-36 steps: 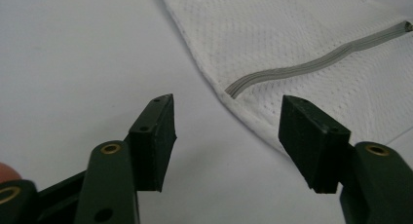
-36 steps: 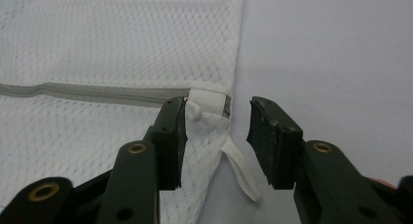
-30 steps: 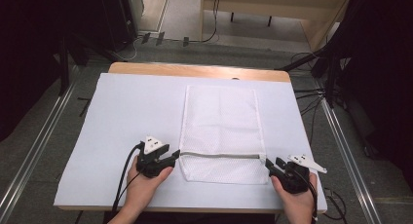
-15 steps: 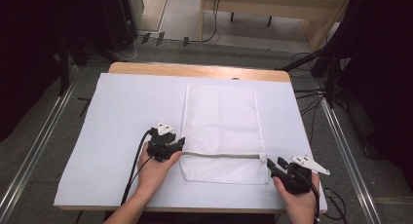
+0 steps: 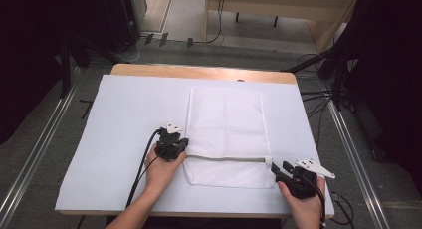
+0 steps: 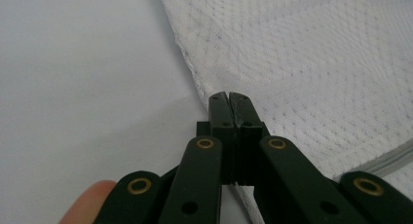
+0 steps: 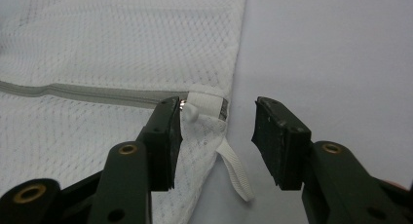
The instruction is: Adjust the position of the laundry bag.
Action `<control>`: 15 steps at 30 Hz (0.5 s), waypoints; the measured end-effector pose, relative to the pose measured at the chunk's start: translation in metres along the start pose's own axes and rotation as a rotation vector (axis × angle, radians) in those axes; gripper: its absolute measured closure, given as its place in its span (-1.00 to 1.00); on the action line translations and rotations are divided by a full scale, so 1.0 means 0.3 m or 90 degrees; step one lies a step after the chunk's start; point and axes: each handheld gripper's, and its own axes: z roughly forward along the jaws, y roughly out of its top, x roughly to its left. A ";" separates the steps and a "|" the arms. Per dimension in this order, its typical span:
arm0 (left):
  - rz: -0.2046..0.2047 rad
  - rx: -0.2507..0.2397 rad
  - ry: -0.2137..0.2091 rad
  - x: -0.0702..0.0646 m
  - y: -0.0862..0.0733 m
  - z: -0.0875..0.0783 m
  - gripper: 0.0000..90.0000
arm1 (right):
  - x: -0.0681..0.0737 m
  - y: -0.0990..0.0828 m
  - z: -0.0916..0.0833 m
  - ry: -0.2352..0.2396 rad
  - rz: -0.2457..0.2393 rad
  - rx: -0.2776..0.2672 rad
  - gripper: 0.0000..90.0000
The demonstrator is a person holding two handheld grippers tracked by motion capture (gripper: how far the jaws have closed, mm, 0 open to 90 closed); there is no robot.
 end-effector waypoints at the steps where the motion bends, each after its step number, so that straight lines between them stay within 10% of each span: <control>1: 0.000 0.000 0.000 0.001 -0.001 -0.001 1.00 | 0.001 0.000 0.000 0.000 0.000 0.000 0.20; 15: -0.017 -0.022 0.010 0.055 -0.022 -0.045 1.00 | -0.005 -0.004 -0.003 -0.004 -0.004 0.001 0.20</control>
